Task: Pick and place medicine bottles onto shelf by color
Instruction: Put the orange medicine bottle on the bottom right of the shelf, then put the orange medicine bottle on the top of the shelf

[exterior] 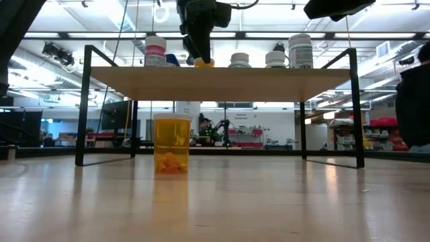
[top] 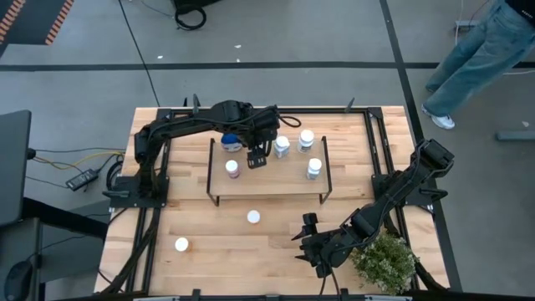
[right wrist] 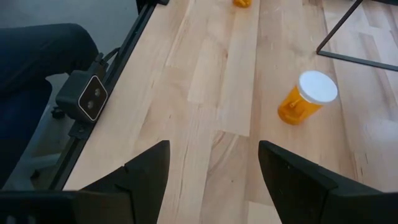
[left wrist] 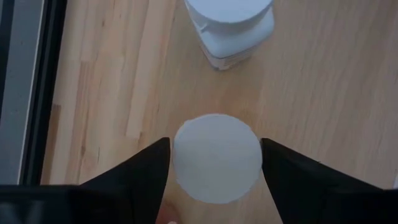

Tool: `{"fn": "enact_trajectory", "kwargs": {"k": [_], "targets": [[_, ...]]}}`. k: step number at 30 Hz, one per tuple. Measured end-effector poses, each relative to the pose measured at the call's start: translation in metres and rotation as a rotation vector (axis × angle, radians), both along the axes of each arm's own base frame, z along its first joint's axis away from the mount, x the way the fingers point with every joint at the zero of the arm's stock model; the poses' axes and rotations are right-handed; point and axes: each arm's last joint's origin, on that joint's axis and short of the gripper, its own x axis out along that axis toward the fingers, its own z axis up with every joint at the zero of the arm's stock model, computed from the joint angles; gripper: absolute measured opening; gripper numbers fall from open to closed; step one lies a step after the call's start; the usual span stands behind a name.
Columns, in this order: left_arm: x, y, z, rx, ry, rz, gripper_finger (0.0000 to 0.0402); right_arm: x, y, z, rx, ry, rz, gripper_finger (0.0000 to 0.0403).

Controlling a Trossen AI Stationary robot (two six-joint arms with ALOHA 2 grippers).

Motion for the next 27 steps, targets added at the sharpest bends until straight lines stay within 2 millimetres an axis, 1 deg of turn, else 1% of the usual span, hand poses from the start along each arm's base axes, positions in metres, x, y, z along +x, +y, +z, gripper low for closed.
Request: {"fn": "enact_trajectory", "kwargs": {"k": [9,12,15,21,24,27], "targets": [[-0.003,-0.001,0.002,0.001,0.006,0.0,0.0286,0.0,0.0,0.0,0.0,0.0,0.0,0.0253],[-0.008,-0.002,0.011,0.012,-0.015,-0.006,0.0288,0.0,0.0,0.0,0.0,0.0,0.0,0.0253],[-0.018,-0.007,0.026,0.028,-0.054,-0.022,0.0287,0.0,0.0,0.0,-0.006,-0.007,-0.006,0.0253],[-0.04,-0.027,0.058,0.129,-0.14,-0.029,0.0284,0.001,0.0,0.002,-0.021,-0.03,0.006,0.0253],[-0.051,-0.041,0.071,0.132,-0.185,-0.01,0.0284,0.002,0.0,0.002,-0.025,-0.039,0.006,0.0253],[-0.059,-0.061,0.079,0.11,-0.219,-0.019,0.0284,0.006,-0.003,0.004,-0.052,-0.064,-0.017,0.0253]]}}
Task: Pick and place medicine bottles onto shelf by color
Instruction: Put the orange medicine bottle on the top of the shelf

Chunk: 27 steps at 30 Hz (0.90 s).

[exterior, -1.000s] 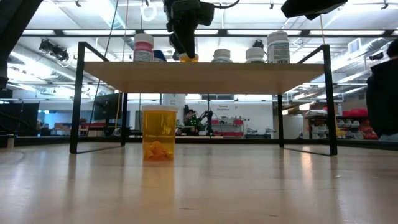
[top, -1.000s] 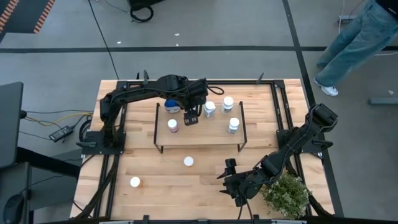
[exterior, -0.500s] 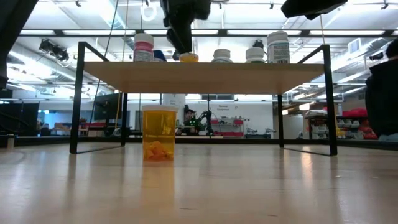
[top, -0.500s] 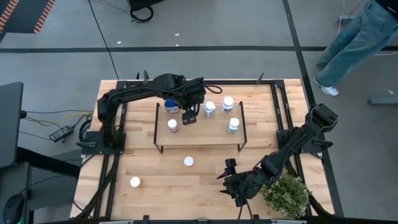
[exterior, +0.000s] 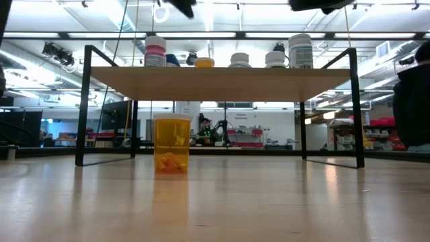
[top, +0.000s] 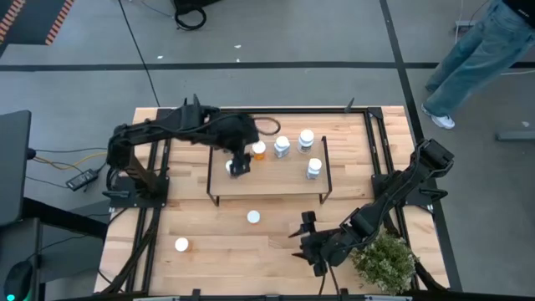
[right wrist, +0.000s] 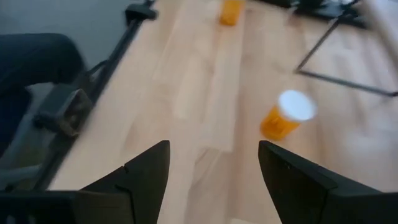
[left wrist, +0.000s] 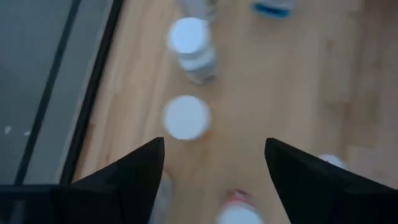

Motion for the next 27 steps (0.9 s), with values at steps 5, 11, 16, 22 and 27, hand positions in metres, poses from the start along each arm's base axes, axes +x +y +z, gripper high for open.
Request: {"fn": "enact_trajectory", "kwargs": {"k": [5,11,16,22,27], "targets": [[-0.001,-0.037,0.004,0.02,-0.025,-0.117,0.0276,0.013,-0.015,0.001,-0.022,-0.05,-0.111,0.0253],[0.005,-0.074,0.002,0.044,-0.122,-0.233,0.0249,0.033,-0.021,-0.022,0.009,-0.013,-0.106,0.0253],[-0.005,-0.092,-0.025,0.029,-0.184,-0.285,0.0229,0.04,-0.021,-0.034,0.012,0.015,-0.084,0.0253],[-0.043,-0.098,-0.047,-0.033,-0.398,-0.278,0.0214,0.042,-0.018,-0.029,-0.074,-0.036,0.008,0.0253],[-0.073,-0.1,-0.055,-0.024,-0.672,-0.338,0.0206,0.053,-0.023,-0.02,-0.025,-0.135,-0.036,0.0253]]}}
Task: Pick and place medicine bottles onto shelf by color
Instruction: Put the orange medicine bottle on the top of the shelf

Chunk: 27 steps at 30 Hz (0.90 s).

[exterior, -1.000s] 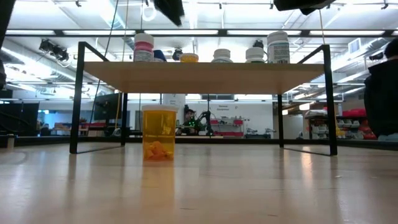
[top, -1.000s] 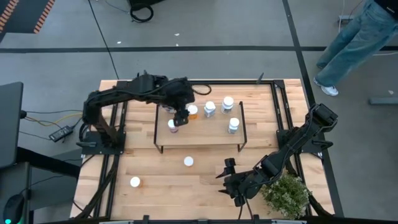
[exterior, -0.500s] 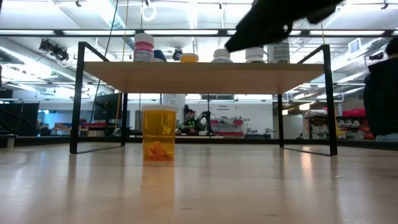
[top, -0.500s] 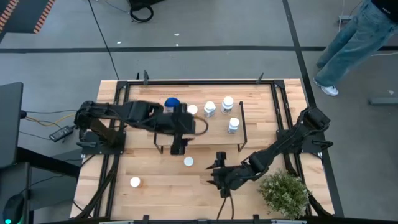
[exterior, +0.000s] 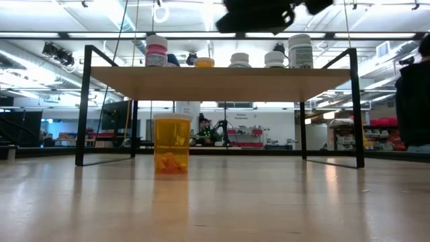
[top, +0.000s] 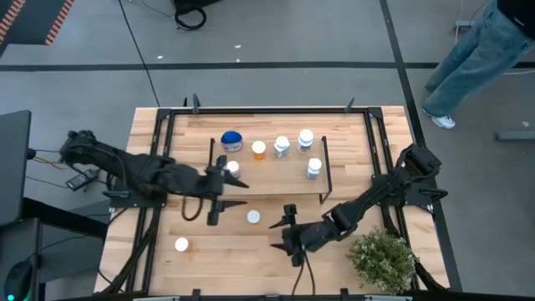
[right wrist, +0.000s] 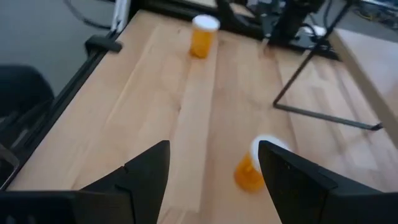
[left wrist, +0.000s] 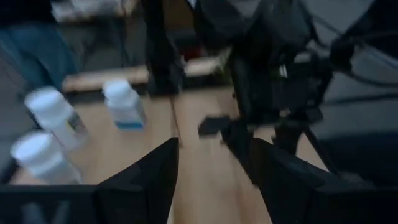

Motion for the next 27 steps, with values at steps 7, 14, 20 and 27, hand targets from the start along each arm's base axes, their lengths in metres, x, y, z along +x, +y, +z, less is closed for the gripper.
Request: {"fn": "enact_trajectory", "kwargs": {"k": [7,14,20,27], "targets": [[-0.019,0.003,-0.023,0.026,-0.246,-0.004,0.0207,0.011,-0.021,-0.005,0.057,0.031,-0.067,0.0253],[-0.023,0.002,-0.058,-0.003,-0.196,-0.004,0.02,0.027,-0.024,-0.027,0.05,0.084,-0.033,0.027],[-0.029,-0.007,-0.05,-0.019,-0.256,-0.05,0.0195,0.061,-0.022,-0.022,0.0,0.145,-0.038,0.03],[-0.042,-0.02,-0.043,-0.007,-0.282,-0.094,0.0194,0.091,-0.022,-0.013,-0.067,0.354,-0.106,0.0308]]}}
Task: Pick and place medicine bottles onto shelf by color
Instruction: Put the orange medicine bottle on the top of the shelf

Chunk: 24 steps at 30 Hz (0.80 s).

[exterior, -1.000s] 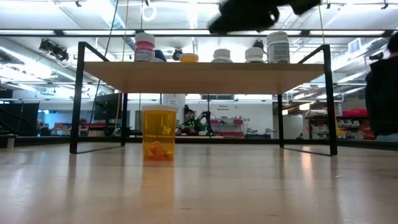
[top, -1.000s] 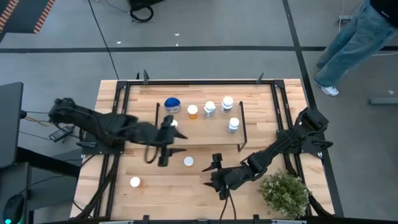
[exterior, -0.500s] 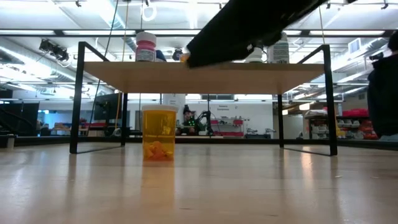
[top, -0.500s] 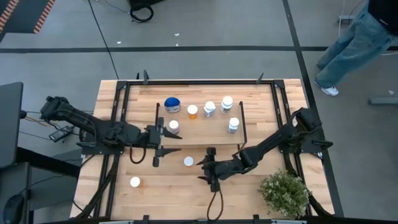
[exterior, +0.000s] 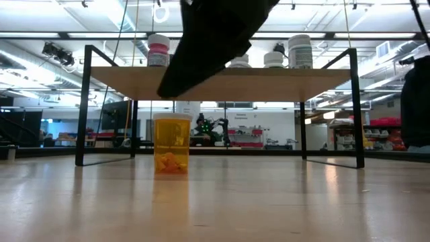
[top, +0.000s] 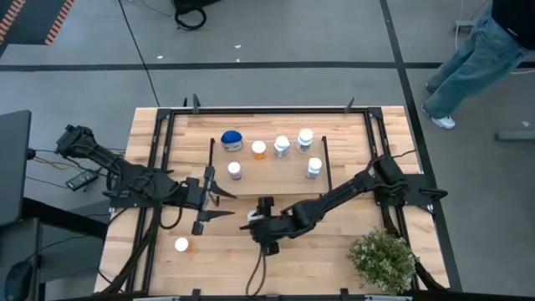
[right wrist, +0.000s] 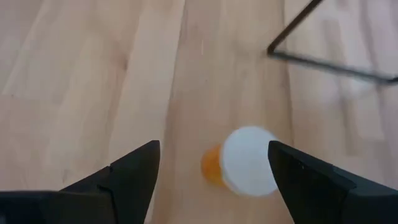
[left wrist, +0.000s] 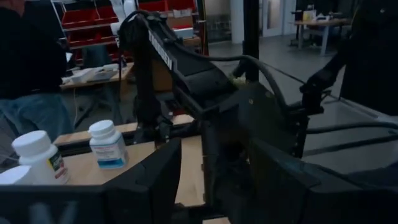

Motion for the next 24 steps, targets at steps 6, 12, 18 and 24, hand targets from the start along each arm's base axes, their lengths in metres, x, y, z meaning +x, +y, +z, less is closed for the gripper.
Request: {"fn": "enact_trajectory", "kwargs": {"k": [6,12,18,24], "targets": [[-0.006,-0.008,0.001,0.005,-0.007,-0.009,0.0192,0.007,-0.004,-0.007,0.023,0.053,-0.096,0.0308],[-0.007,-0.009,0.0,0.021,-0.001,-0.007,0.019,0.01,-0.011,-0.005,0.033,0.015,-0.195,0.0308],[-0.007,-0.009,0.0,0.026,0.007,-0.007,0.019,0.009,-0.015,-0.009,0.062,0.023,-0.252,0.0308],[-0.007,-0.009,0.0,0.023,0.006,-0.007,0.0189,0.01,-0.018,-0.008,0.078,0.008,-0.284,0.0308]]}}
